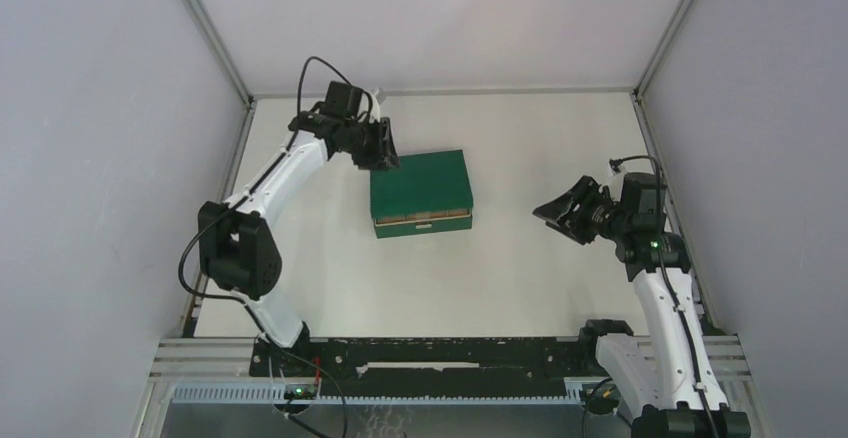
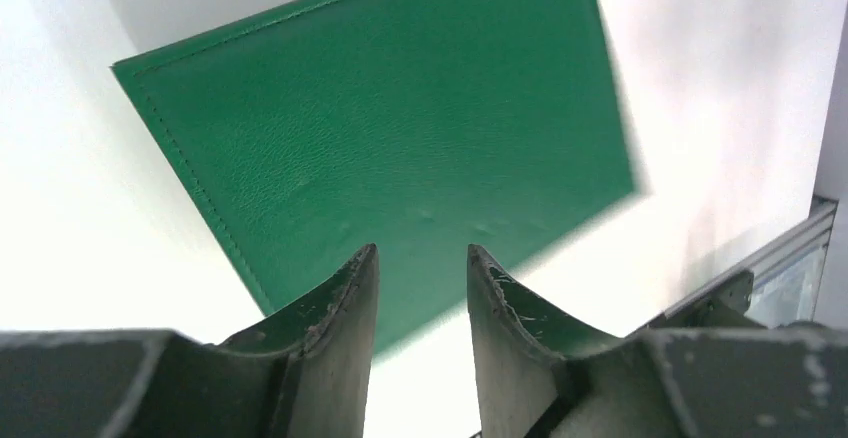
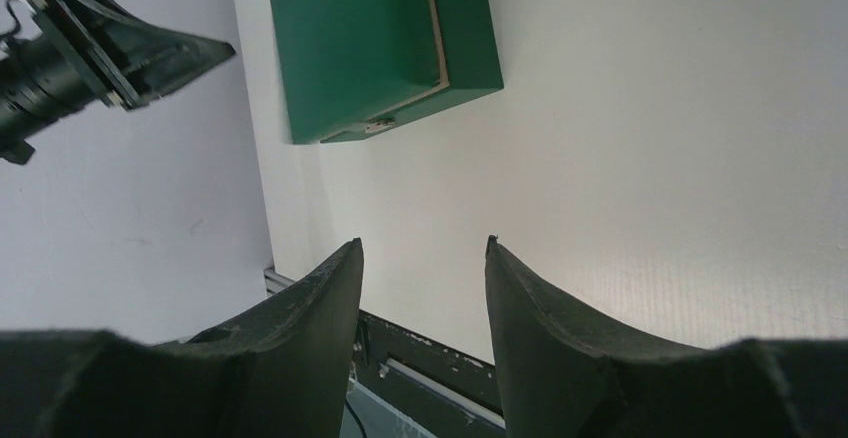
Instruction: Organize the mixed jewelry
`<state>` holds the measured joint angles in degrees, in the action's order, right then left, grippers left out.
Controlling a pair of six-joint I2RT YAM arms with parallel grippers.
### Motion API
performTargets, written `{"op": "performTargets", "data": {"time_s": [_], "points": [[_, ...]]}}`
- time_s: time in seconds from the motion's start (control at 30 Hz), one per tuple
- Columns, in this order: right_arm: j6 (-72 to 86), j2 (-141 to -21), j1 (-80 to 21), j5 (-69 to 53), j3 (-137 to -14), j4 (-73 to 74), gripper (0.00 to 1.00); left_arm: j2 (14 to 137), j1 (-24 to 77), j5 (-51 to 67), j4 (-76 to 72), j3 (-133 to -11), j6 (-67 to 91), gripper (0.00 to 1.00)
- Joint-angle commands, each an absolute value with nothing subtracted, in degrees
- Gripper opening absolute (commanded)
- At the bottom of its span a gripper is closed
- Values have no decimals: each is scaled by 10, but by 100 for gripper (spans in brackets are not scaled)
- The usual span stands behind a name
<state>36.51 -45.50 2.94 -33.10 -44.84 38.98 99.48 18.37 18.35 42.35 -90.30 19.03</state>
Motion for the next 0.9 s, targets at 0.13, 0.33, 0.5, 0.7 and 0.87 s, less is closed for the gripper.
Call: {"op": "performTargets", "data": {"time_s": [0.13, 0.33, 0.5, 0.7, 0.87], "points": [[384, -481, 7, -332, -457, 321, 57, 877, 190, 180, 384, -817, 205, 43], [385, -528, -115, -242, -506, 311, 57, 899, 240, 163, 368, -804, 220, 40], [370, -599, -221, -159, -586, 315, 56, 923, 277, 142, 343, -776, 255, 38], [366, -721, -290, -90, -700, 328, 53, 979, 284, 105, 264, -642, 268, 35], [367, -801, -318, -86, -753, 316, 52, 1006, 283, 77, 333, -679, 235, 29]]}}
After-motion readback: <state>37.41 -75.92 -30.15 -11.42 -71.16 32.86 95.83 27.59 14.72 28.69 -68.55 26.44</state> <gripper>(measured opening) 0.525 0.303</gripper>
